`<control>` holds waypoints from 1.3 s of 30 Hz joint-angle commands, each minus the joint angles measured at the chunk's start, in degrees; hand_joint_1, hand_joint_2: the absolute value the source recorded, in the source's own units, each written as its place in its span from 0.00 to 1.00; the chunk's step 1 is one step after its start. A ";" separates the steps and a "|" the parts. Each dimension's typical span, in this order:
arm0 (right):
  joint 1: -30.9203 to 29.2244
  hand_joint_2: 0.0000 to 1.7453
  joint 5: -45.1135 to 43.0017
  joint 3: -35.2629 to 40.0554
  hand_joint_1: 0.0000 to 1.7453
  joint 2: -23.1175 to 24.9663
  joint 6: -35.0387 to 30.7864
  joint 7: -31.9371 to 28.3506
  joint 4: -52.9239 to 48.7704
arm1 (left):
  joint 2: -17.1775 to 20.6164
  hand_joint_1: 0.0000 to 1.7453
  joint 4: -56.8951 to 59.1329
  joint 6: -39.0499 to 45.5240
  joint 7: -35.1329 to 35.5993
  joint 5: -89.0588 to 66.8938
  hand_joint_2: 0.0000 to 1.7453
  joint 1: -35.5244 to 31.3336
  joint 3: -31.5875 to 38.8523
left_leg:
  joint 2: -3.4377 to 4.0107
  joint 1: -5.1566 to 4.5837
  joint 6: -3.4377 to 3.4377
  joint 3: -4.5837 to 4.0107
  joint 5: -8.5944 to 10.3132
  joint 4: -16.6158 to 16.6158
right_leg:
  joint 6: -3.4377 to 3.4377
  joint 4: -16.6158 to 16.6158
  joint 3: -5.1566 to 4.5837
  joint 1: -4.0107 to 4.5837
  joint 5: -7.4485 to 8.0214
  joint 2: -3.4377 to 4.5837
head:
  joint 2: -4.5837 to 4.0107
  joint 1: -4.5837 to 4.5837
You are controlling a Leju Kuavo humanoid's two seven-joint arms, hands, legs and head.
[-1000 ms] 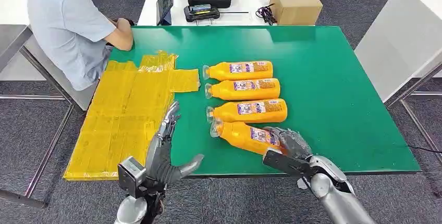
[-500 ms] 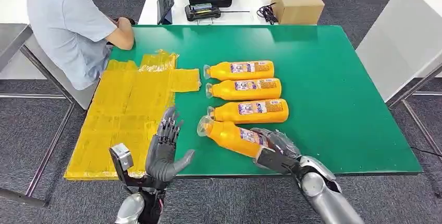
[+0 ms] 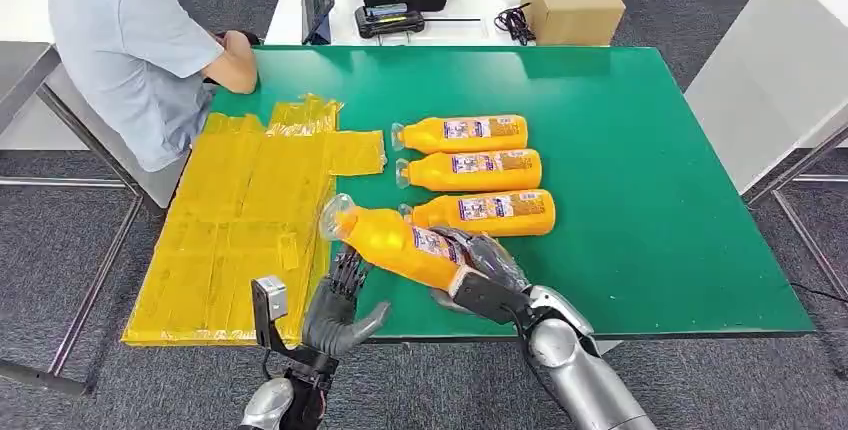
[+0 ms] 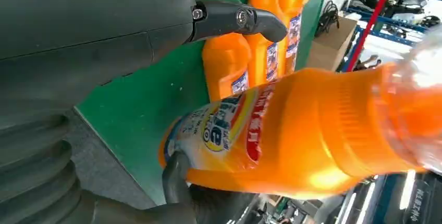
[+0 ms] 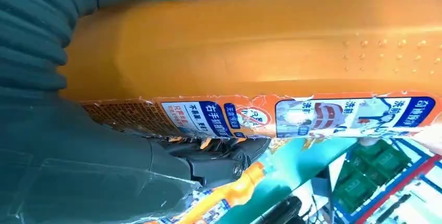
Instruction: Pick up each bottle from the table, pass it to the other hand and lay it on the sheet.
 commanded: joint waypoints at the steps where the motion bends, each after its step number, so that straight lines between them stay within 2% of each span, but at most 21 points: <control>1: -4.89 1.00 -0.18 3.76 1.00 2.68 0.41 -0.39 3.50 | -0.50 0.00 6.44 -1.90 -1.44 2.73 1.00 -4.36 -0.16 | 0.10 0.01 -0.07 0.04 -0.03 0.00 | -0.09 0.01 0.01 0.02 0.00 0.08 | 0.00 0.02; 3: -5.67 1.00 -0.08 5.00 1.00 3.20 0.48 -0.42 6.13 | -0.50 0.00 3.88 -1.52 -3.38 2.55 1.00 -5.43 -0.43 | 0.21 0.07 -0.14 0.12 -0.09 0.05 | -0.17 0.04 0.07 0.08 -0.03 0.16 | 0.00 0.00; 5: -6.37 1.00 -0.31 5.71 1.00 3.64 0.27 -1.13 8.65 | -0.50 0.00 1.14 -2.56 -2.39 3.40 1.00 -5.86 -0.09 | 0.14 0.09 -0.15 0.06 -0.07 0.08 | -0.18 0.06 0.03 0.11 -0.03 0.08 | 0.00 0.02; 12: -6.96 1.00 -0.38 6.83 1.00 4.22 0.08 -1.92 11.23 | -0.50 0.00 -3.20 -5.15 -3.00 3.71 1.00 -4.14 0.14 | 0.10 0.09 -0.12 0.13 -0.08 0.03 | -0.13 0.00 0.11 0.10 -0.06 0.05 | 0.00 0.02; 20: -7.06 1.00 -0.32 6.97 1.00 4.28 0.06 -2.00 11.40 | -0.50 0.00 -3.18 -5.02 -3.00 3.68 1.00 -4.13 0.16 | 0.05 0.05 -0.10 -0.02 -0.02 0.01 | -0.10 0.01 -0.02 0.05 -0.01 0.04 | 0.00 0.02; 28: -7.97 1.00 -0.52 10.17 1.00 5.94 0.46 -2.82 13.29 | -0.48 0.00 -0.64 -4.62 -3.27 3.64 1.00 -5.68 0.14 | 0.11 0.08 -0.14 0.06 -0.06 0.02 | -0.14 0.02 0.03 0.09 -0.04 0.07 | 0.00 0.02; 29: -8.10 1.00 -0.72 10.20 0.99 5.95 0.39 -2.90 13.49 | -0.50 0.31 -0.25 -4.71 -3.31 2.71 1.00 -5.88 -0.33 | 0.08 0.10 -0.15 0.07 -0.06 0.02 | -0.15 0.02 0.05 0.11 -0.05 0.03 | 0.00 0.02; 30: -8.18 1.00 -0.97 10.14 0.99 5.97 0.28 -3.02 13.31 | -0.50 0.98 0.35 -4.33 -3.42 1.85 1.00 -6.07 -0.91 | 0.00 0.03 -0.07 -0.06 0.02 -0.02 | -0.06 0.01 -0.09 0.03 -0.01 -0.02 | 0.00 0.02; 34: -8.38 1.00 -1.92 10.26 0.94 5.96 1.00 -3.05 12.00 | -0.50 1.00 1.90 -3.68 -3.96 0.00 1.00 -6.52 -2.17 | 0.02 0.10 -0.13 0.09 -0.08 0.05 | -0.14 0.02 0.10 0.10 -0.08 -0.02 | 0.00 0.02; 39: -8.58 1.00 -2.06 10.72 0.95 6.44 1.08 -2.64 11.23 | -0.50 1.00 2.48 -3.27 -4.34 -1.54 1.00 -6.65 -2.42 | 0.05 0.06 -0.13 0.04 -0.06 0.03 | -0.13 0.05 0.02 0.06 -0.06 0.02 | 0.00 0.02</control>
